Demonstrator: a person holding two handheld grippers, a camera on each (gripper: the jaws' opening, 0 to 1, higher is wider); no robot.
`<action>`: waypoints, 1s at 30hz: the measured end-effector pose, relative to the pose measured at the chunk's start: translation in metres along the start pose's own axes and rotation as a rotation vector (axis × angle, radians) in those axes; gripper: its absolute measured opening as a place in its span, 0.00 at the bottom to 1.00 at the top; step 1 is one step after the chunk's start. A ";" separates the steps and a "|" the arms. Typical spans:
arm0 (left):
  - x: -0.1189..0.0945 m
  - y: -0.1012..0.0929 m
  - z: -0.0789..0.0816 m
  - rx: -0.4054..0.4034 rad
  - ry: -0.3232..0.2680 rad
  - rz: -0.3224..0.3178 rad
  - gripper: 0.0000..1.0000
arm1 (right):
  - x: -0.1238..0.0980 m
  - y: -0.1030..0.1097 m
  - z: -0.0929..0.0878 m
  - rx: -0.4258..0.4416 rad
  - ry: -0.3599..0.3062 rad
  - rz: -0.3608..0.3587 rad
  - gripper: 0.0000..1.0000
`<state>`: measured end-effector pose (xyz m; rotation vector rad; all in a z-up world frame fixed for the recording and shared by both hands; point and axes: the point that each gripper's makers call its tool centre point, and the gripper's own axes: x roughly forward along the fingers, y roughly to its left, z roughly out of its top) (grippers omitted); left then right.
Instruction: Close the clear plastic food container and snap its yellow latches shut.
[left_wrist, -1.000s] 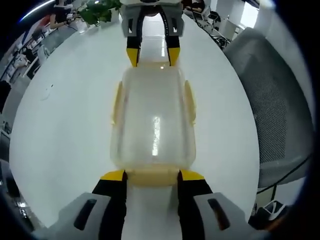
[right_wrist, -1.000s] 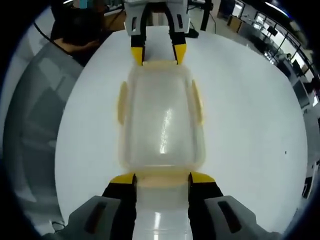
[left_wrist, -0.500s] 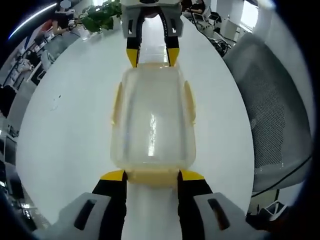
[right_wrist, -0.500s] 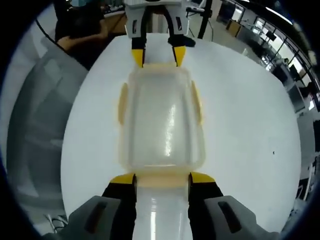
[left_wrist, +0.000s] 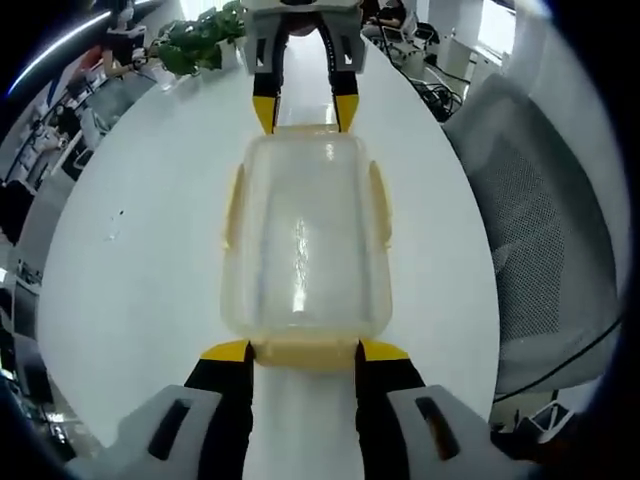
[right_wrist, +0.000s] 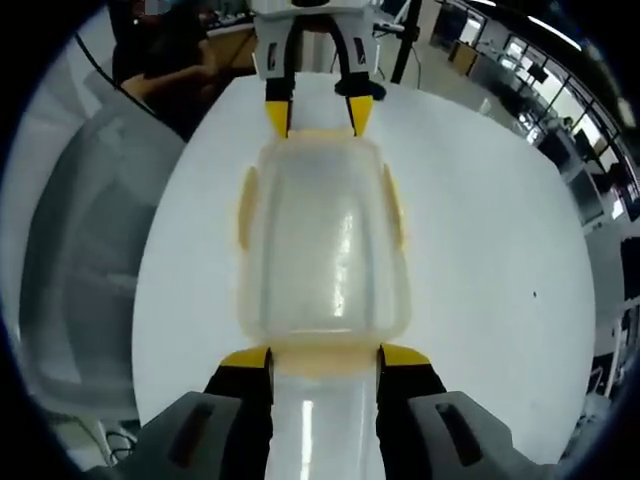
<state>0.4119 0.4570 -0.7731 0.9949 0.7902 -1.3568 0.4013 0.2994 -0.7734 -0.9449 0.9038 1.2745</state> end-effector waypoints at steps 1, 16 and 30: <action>0.000 0.000 0.002 0.003 0.000 0.002 0.39 | -0.002 0.000 -0.001 0.001 0.000 -0.004 0.39; 0.002 0.002 0.031 0.024 -0.010 0.005 0.39 | -0.022 0.002 -0.024 0.020 -0.001 -0.012 0.39; 0.013 0.000 0.051 0.026 -0.016 0.004 0.39 | -0.029 0.004 -0.045 0.022 0.001 -0.016 0.39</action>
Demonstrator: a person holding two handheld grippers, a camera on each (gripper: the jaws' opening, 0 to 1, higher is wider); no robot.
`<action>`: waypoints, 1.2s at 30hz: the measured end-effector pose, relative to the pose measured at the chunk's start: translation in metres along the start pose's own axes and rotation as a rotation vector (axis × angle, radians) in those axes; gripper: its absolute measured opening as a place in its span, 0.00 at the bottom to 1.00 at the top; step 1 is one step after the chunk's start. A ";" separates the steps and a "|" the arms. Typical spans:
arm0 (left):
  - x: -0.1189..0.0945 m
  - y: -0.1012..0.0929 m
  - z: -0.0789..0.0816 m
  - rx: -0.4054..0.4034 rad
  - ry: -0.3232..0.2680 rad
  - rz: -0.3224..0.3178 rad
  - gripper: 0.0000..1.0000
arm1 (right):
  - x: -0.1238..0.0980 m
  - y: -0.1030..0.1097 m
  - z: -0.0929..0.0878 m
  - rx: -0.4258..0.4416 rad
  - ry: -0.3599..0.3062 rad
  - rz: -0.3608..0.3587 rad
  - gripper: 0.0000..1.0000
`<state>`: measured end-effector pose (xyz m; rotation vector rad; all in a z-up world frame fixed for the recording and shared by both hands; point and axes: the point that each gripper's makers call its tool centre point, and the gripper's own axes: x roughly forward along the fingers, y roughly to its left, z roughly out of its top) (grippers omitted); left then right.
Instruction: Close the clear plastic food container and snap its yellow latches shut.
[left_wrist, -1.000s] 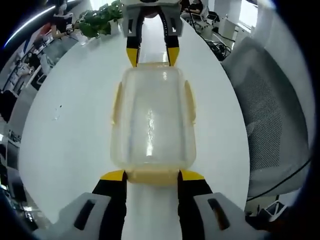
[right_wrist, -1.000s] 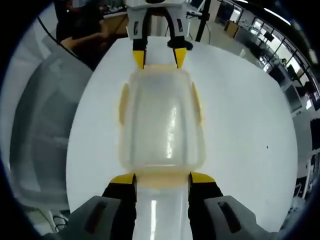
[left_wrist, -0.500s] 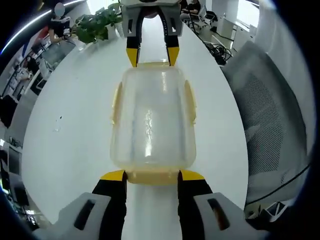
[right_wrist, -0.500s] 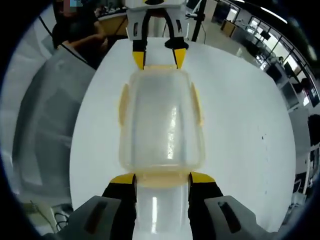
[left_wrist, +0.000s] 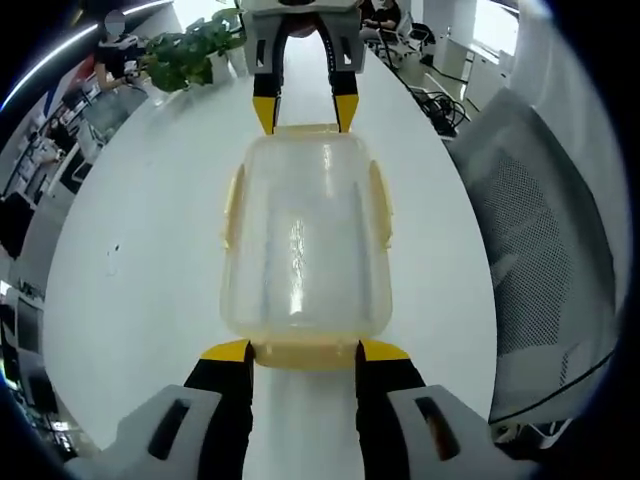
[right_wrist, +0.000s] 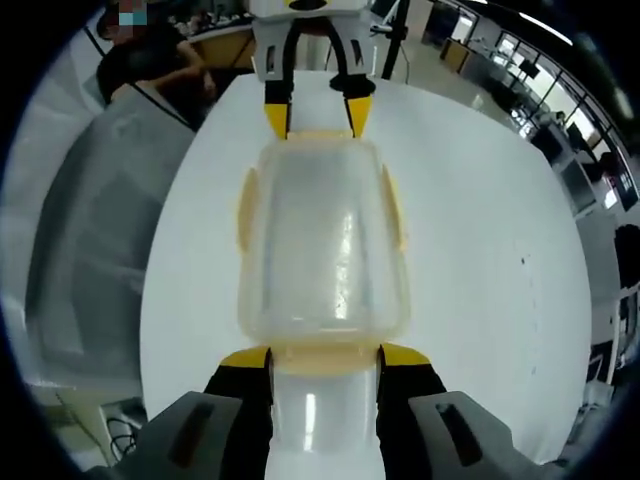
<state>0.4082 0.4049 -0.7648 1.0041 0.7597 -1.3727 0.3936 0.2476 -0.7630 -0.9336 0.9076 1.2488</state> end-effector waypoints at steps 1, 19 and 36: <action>0.000 0.000 0.001 0.000 0.000 0.000 0.39 | -0.001 0.000 -0.001 0.000 -0.001 -0.001 0.39; 0.012 -0.001 0.036 0.015 -0.009 -0.005 0.39 | -0.016 0.004 -0.034 0.011 -0.001 -0.004 0.39; 0.022 -0.002 0.070 0.025 -0.014 -0.015 0.39 | -0.031 0.005 -0.067 0.024 -0.006 -0.002 0.39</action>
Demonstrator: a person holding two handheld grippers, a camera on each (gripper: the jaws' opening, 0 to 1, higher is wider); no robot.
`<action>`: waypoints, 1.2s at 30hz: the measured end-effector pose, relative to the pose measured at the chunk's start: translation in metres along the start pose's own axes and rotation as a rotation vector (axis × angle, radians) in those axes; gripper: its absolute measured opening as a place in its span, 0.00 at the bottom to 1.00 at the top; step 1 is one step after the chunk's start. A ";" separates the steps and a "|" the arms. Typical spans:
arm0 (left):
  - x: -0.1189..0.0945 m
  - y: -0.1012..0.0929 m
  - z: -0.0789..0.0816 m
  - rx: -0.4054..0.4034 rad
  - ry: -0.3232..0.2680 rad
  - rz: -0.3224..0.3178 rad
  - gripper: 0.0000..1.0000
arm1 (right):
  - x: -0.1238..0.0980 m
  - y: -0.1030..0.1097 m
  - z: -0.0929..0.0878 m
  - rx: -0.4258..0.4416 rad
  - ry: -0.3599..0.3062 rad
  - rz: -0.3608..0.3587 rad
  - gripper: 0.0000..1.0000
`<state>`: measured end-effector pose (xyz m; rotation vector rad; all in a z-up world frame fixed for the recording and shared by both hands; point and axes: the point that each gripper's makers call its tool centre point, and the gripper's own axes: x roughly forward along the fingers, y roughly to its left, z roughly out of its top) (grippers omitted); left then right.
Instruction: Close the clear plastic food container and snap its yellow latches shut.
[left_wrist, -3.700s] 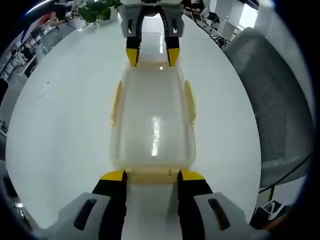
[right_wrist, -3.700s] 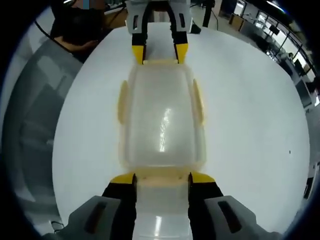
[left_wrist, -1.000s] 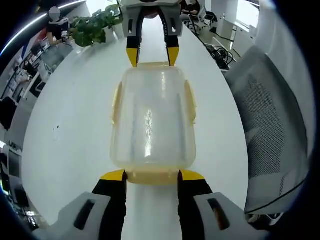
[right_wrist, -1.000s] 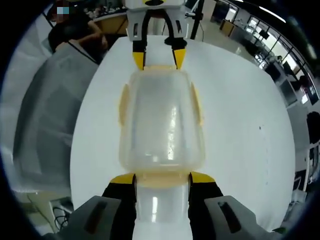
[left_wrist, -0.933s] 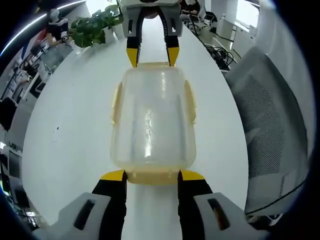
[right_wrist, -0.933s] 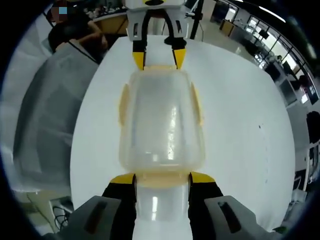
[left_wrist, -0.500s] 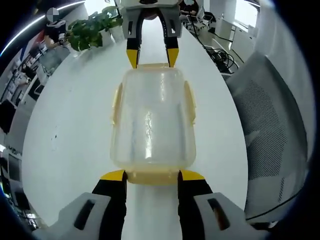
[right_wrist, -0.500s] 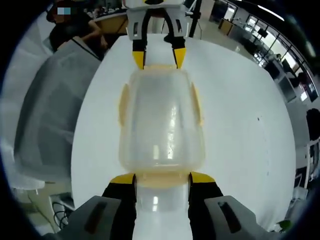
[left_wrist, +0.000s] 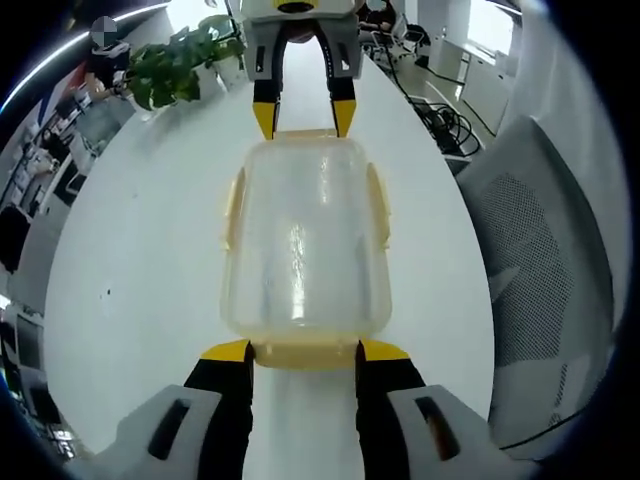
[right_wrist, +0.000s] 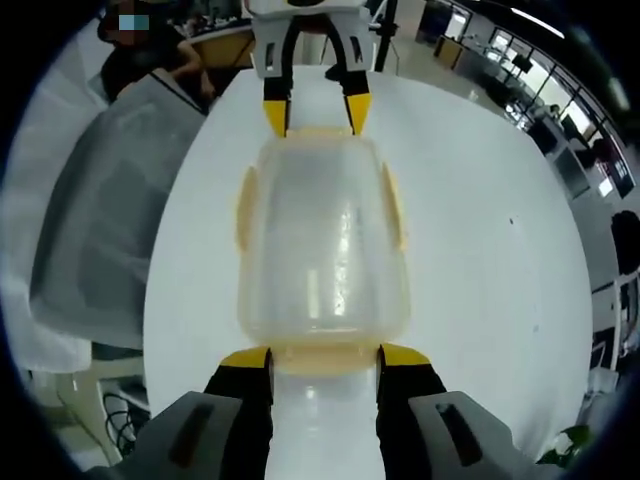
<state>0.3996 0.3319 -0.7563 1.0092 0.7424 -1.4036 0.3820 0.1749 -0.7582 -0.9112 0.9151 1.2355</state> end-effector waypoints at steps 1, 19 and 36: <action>0.000 0.000 0.002 0.001 -0.001 -0.001 0.39 | -0.001 0.000 -0.002 0.001 -0.001 0.001 0.39; 0.008 0.000 0.037 -0.006 -0.025 -0.011 0.39 | -0.019 -0.001 -0.033 -0.001 -0.003 0.007 0.39; 0.020 -0.001 0.054 -0.020 -0.042 -0.020 0.39 | -0.021 -0.001 -0.054 0.000 0.017 0.029 0.39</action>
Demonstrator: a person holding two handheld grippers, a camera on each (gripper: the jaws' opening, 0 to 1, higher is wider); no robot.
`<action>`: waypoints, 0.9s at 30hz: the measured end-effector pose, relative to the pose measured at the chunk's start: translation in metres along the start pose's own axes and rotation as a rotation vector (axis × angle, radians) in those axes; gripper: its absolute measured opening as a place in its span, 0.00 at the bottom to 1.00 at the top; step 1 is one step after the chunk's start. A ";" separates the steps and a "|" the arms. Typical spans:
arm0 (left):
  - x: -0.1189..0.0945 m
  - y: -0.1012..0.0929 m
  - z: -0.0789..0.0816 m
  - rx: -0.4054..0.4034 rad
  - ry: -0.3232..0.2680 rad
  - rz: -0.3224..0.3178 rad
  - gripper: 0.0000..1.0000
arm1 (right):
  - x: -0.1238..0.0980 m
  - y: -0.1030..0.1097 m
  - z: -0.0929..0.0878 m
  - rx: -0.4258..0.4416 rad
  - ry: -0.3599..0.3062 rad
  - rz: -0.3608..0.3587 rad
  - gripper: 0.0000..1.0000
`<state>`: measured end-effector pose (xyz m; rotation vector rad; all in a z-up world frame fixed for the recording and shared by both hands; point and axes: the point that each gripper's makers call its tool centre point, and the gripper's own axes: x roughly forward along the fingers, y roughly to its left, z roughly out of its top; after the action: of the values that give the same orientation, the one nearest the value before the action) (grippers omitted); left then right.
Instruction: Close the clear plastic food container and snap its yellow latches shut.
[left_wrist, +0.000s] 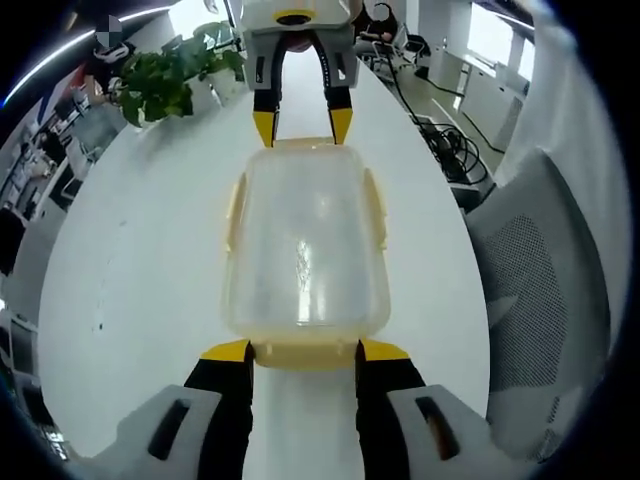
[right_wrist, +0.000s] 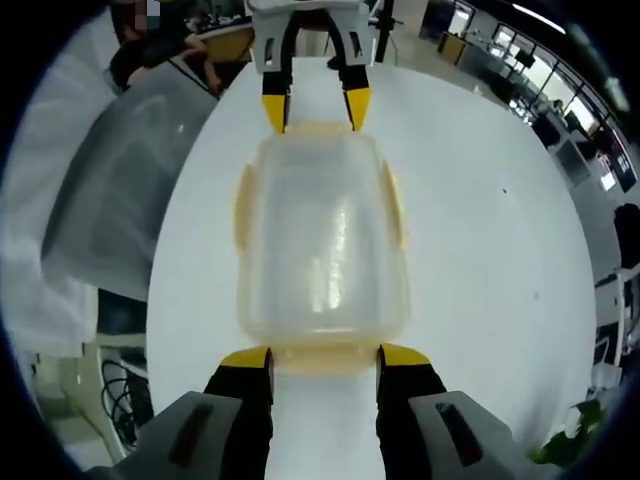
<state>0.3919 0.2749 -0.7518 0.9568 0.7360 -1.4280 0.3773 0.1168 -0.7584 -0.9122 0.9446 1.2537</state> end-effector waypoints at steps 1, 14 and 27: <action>0.001 0.000 0.000 -0.001 0.000 -0.003 0.39 | 0.000 0.000 -0.001 0.001 0.001 0.002 0.39; 0.010 0.002 0.001 0.002 -0.004 -0.017 0.39 | 0.007 -0.001 -0.009 0.019 -0.001 0.016 0.39; 0.022 0.005 -0.003 -0.006 -0.001 -0.035 0.39 | 0.014 -0.003 -0.014 0.032 0.004 0.032 0.39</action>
<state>0.3983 0.2665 -0.7718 0.9425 0.7594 -1.4560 0.3800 0.1086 -0.7762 -0.8783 0.9832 1.2606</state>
